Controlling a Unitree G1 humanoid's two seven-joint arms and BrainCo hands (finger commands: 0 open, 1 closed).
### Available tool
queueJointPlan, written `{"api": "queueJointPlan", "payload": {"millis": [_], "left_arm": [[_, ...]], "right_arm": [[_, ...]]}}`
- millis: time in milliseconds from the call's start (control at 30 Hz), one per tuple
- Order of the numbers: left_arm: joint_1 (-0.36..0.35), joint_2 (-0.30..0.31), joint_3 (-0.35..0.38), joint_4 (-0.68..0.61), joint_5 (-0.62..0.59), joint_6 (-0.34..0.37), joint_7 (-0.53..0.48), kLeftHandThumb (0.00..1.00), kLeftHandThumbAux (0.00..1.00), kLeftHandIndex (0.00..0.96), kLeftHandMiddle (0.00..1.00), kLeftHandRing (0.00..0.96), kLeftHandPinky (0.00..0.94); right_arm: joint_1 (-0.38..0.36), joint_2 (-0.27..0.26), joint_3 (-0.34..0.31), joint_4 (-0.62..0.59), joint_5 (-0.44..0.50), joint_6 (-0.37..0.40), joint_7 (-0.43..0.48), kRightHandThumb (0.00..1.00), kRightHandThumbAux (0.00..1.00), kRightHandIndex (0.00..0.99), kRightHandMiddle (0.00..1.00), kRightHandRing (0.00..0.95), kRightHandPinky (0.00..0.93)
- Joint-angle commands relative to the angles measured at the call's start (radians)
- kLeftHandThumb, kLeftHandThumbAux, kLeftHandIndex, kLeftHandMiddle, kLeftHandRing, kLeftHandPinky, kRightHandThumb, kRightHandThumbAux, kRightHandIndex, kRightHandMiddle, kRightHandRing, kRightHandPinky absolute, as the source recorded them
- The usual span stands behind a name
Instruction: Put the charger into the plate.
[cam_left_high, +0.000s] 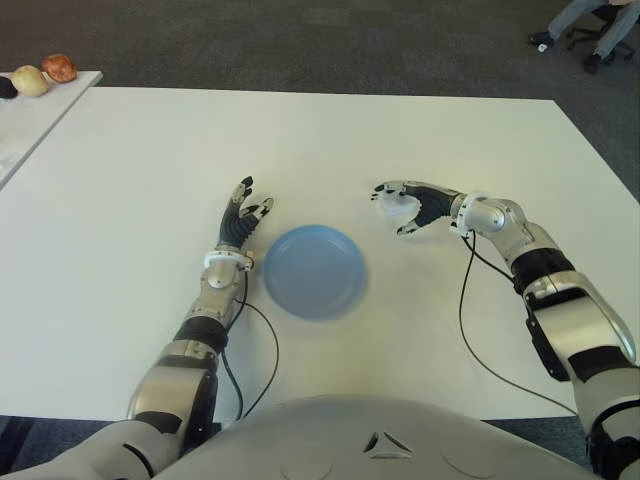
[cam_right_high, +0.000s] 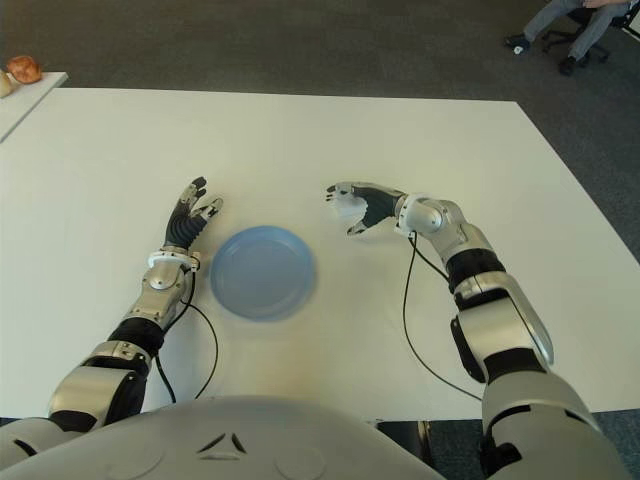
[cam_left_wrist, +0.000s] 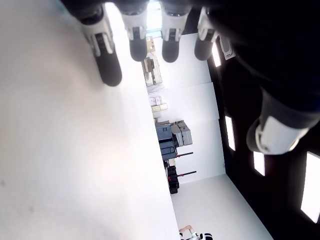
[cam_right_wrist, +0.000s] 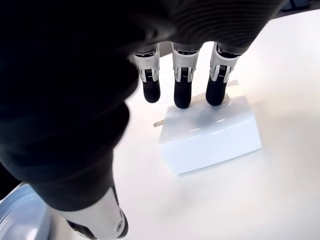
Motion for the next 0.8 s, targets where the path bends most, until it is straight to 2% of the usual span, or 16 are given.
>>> {"api": "queueJointPlan", "payload": {"millis": [33,500,800], "left_arm": [[0.065,-0.01,-0.008,0.099,0.005,0.082,-0.033,0.0,0.568,0.037,0.065,0.048,0.019],[0.057,-0.006,-0.007,0.109,0.013,0.083,-0.03,0.0,0.566,0.035,0.07,0.057,0.033],[0.049,-0.006,-0.011,0.122,0.017,0.078,-0.027,0.0,0.557,0.038,0.068,0.053,0.027]], "right_arm": [[0.083,-0.028,-0.007,-0.108,0.032,0.053,0.092,0.1,0.898,0.0,0.063,0.104,0.159],[0.183,-0.067,-0.081,-0.32,0.135,0.137,0.209,0.084,0.939,0.0,0.08,0.109,0.136],[0.254,-0.091,-0.118,-0.439,0.185,0.186,0.271,0.024,0.945,0.0,0.073,0.111,0.151]]}}
